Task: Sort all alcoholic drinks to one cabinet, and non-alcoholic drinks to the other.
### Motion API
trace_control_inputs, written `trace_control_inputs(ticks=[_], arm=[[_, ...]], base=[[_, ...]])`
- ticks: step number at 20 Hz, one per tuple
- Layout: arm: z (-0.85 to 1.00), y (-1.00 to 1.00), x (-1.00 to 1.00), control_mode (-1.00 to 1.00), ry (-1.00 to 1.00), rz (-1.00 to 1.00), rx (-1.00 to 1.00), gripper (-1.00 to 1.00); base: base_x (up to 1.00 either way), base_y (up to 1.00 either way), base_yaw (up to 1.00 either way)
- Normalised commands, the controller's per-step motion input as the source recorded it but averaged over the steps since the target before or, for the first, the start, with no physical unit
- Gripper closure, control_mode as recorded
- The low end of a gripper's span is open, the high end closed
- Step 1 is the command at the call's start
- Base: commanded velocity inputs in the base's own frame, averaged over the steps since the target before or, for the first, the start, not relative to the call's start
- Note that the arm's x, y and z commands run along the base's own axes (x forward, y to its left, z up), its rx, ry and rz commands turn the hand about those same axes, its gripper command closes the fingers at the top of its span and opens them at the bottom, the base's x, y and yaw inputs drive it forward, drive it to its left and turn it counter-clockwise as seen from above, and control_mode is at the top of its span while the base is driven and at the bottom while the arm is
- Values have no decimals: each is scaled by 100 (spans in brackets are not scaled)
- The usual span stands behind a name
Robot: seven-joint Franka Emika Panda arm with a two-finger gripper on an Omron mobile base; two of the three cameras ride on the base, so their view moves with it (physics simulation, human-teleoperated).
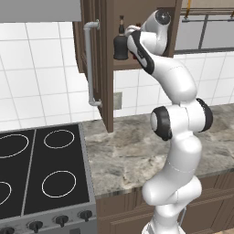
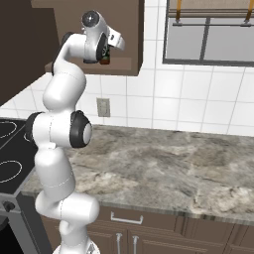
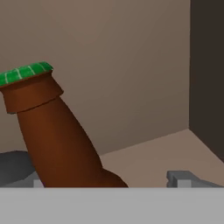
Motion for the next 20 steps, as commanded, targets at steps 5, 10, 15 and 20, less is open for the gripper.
trace_control_inputs(ticks=[5, 10, 15, 20], arm=[[2, 0, -13, -100, 0, -8, 0, -100], [0, 0, -7, -100, 0, -9, 0, -100], [0, 0, -7, -100, 0, -7, 2, -100], [2, 0, -19, -100, -1, -2, 5, -100]], base=[[0, 0, 0], [0, 0, 0], [0, 0, 0], [0, 0, 0]])
